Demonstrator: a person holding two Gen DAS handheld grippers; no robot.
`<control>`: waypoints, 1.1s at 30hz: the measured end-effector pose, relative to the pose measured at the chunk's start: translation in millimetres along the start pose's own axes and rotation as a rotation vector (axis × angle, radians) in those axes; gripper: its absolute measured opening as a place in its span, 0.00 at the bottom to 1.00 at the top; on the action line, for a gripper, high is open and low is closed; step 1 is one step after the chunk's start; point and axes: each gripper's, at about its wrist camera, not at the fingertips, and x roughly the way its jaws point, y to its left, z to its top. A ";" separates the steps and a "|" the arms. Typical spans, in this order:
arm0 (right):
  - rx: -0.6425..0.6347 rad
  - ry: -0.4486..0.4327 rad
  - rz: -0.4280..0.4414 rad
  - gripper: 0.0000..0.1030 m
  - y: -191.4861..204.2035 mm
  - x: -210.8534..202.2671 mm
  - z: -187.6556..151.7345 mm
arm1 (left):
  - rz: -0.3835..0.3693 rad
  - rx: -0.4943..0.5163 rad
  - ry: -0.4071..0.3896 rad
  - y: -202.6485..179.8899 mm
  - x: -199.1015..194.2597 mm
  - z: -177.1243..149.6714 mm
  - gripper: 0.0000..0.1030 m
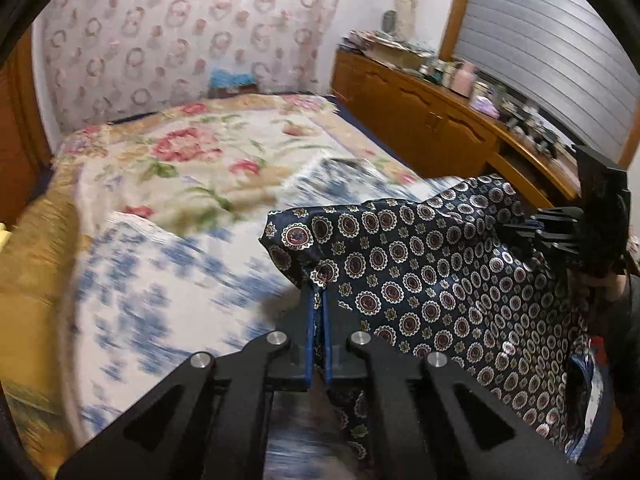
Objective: Fold small clothes
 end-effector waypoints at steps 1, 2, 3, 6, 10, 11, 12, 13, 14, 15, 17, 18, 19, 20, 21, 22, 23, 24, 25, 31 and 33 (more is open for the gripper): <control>-0.010 -0.002 0.005 0.06 4.1 5.3 8.5 | 0.019 -0.001 -0.004 8.2 -1.7 4.1 0.02; -0.019 -0.003 0.008 0.06 7.6 10.1 16.0 | 0.042 0.004 -0.008 16.7 -2.9 8.8 0.02; -0.030 -0.004 0.011 0.06 11.2 15.7 23.8 | 0.062 0.010 -0.009 23.3 -3.7 12.6 0.02; -0.049 0.005 0.009 0.06 19.7 36.6 47.7 | 0.094 0.000 -0.010 42.4 -1.3 20.1 0.02; -0.046 0.042 -0.020 0.07 20.5 63.0 63.8 | 0.107 -0.001 0.011 50.6 11.0 16.6 0.02; -0.040 0.054 -0.027 0.07 18.8 68.8 65.2 | 0.100 -0.006 0.017 51.9 14.3 14.4 0.02; -0.037 0.064 -0.031 0.08 17.3 73.0 66.2 | 0.099 -0.008 0.019 52.8 16.8 12.2 0.02; -0.037 0.076 -0.036 0.08 15.8 77.0 65.5 | 0.099 -0.012 0.023 54.0 18.8 10.6 0.02; -0.039 0.081 -0.038 0.09 15.1 78.3 64.4 | 0.098 -0.013 0.028 53.3 20.5 10.9 0.02; -0.040 0.085 -0.040 0.09 14.5 79.2 63.1 | 0.100 -0.010 0.030 53.3 21.5 11.0 0.02; -0.038 0.090 -0.045 0.09 13.2 81.8 62.7 | 0.109 0.003 0.031 51.5 22.5 10.7 0.02; -0.039 0.093 -0.050 0.11 12.6 82.5 62.4 | 0.110 0.004 0.028 51.3 22.0 10.7 0.02; -0.041 0.095 -0.060 0.19 13.1 83.3 62.6 | 0.109 -0.004 0.024 52.6 20.9 10.6 0.04; -0.043 0.097 -0.076 0.21 12.9 82.9 63.0 | 0.108 -0.013 0.023 53.2 19.8 10.7 0.04; -0.046 0.098 -0.090 0.24 12.9 82.1 63.3 | 0.108 -0.021 0.025 53.8 18.3 9.6 0.05; -0.046 0.099 -0.096 0.28 12.9 81.0 63.4 | 0.107 -0.022 0.026 52.9 16.4 7.7 0.07; -0.044 0.098 -0.110 0.31 12.8 78.3 63.6 | 0.104 -0.020 0.026 51.9 13.5 5.6 0.08; -0.042 0.095 -0.120 0.37 13.4 75.2 63.6 | 0.100 -0.017 0.025 50.6 9.1 2.5 0.13; -0.042 0.088 -0.134 0.43 15.3 68.4 63.0 | 0.098 -0.015 0.023 50.2 6.8 1.5 0.20; -0.052 0.040 -0.215 0.55 28.4 30.1 54.7 | 0.084 -0.001 0.008 40.7 -20.6 -18.7 0.52; -0.040 0.034 -0.224 0.55 33.8 17.0 47.8 | 0.076 0.007 0.005 34.7 -31.0 -28.2 0.55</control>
